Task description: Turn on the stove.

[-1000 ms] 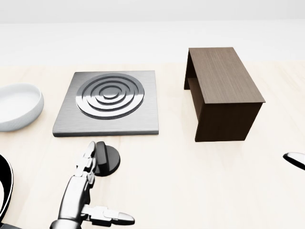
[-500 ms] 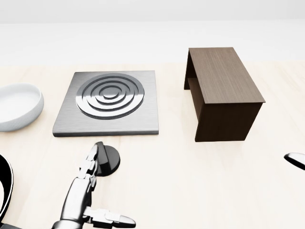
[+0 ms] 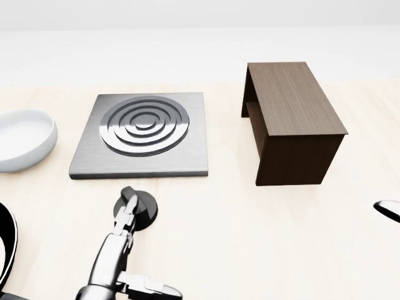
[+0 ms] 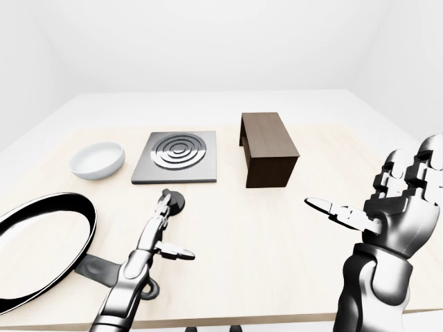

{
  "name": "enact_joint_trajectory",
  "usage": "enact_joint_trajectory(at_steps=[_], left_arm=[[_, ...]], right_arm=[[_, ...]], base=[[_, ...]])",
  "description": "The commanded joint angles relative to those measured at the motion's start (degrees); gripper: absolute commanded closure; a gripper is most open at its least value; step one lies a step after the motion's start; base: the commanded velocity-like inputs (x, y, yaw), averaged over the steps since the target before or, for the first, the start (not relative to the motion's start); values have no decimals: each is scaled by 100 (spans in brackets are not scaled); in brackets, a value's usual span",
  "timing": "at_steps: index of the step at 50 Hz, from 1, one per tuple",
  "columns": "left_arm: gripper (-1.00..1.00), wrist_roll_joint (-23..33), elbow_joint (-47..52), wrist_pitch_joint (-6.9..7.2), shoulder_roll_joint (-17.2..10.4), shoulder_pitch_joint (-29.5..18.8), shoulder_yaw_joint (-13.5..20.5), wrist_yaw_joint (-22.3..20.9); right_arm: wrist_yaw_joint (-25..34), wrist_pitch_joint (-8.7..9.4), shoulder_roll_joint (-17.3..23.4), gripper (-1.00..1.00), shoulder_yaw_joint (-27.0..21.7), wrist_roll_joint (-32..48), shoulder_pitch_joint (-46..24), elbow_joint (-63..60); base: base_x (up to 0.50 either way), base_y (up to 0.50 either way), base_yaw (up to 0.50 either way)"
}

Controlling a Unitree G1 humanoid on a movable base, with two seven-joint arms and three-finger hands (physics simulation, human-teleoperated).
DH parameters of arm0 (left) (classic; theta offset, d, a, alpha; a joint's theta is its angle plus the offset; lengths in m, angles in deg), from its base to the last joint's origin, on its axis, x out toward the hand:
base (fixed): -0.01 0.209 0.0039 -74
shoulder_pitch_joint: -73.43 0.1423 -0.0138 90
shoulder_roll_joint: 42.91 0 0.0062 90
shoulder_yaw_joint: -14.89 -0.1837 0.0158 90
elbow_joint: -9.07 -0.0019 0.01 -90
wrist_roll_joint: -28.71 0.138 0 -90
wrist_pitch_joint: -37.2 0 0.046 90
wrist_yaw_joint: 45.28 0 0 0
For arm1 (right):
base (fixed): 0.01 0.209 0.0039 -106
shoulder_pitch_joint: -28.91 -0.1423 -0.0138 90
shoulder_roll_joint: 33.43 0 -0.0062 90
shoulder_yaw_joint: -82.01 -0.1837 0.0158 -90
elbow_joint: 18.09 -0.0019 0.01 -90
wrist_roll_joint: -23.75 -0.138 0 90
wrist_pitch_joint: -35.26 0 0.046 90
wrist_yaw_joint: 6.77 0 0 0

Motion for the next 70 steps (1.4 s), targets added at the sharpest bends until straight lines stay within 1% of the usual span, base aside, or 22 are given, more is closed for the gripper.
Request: enact_joint_trajectory(at_steps=[1,4,6,7,27,29,32,35,38,41,43,45,48,49,57,58,59,61,62,67,69,70], left_arm=[[-100,25,-50,96,56,-125,-78,-19],[-100,13,-17,172,62,-165,-73,-31],[-100,15,-16,164,69,-172,-86,-28],[-100,29,80,226,82,-165,-113,-36],[-100,60,-414,226,177,-694,-116,83],[-100,71,-552,188,185,-762,-110,114],[-100,54,-931,45,196,-923,-64,172],[-100,62,-984,59,200,-966,-52,194],[-100,73,-1210,-49,207,-1069,-36,245],[-100,69,-1134,56,217,-1089,-30,236],[-100,55,-1281,-32,215,-1146,-11,260],[-100,46,-1283,27,229,-1189,-5,273],[-100,10,-1645,-116,227,-1388,60,363],[-100,2,-1737,-101,228,-1490,87,413],[-100,-32,-2449,-295,231,-1995,197,787],[-100,-59,-2672,-386,228,-2120,236,865],[-100,-107,-2850,-386,230,-2236,292,966],[-100,-152,-3057,-488,214,-2357,317,1077],[-100,-171,-3105,-455,210,-2405,332,1138],[-100,-281,-3678,-649,179,-2769,414,1433],[-100,-309,-3959,-774,174,-2902,436,1532],[-100,-341,-3955,-730,178,-2932,445,1552]], right_arm=[[41,0,-73,-100,234,120,-41,497],[21,0,-66,-100,247,121,-48,464],[27,0,-64,-100,253,129,-57,510],[21,0,-58,-100,253,123,-59,499],[30,0,-62,-100,234,95,-35,466],[37,0,-62,-100,227,92,-35,485],[39,0,-63,-100,220,83,-29,471],[48,0,-74,-100,222,85,-19,470],[43,0,-71,-100,209,69,-16,437],[49,0,-81,-100,217,78,-13,451],[51,0,-82,-100,215,76,-9,450],[47,0,-85,-100,210,70,-4,431],[38,0,-81,-100,214,67,-12,409],[43,0,-81,-100,214,68,-16,427],[43,0,-78,-100,215,66,-16,451],[44,0,-80,-100,215,66,-14,456],[46,0,-82,-100,219,68,-14,466],[48,0,-82,-100,225,73,-13,472],[49,0,-82,-100,225,73,-15,487],[45,0,-80,-100,233,65,-13,455],[45,0,-78,-100,229,58,-15,441],[43,0,-76,-100,224,54,-16,427]], base=[[0,0,0],[0,0,0],[0,0,0],[0,0,0],[0,0,0],[0,0,0],[0,0,0],[0,0,0],[0,0,0],[0,0,0],[0,0,0],[0,0,0],[0,0,0],[0,0,0],[0,0,0],[0,0,0],[0,0,0],[0,0,0],[0,0,0],[0,0,0],[1,0,0],[0,0,0]])
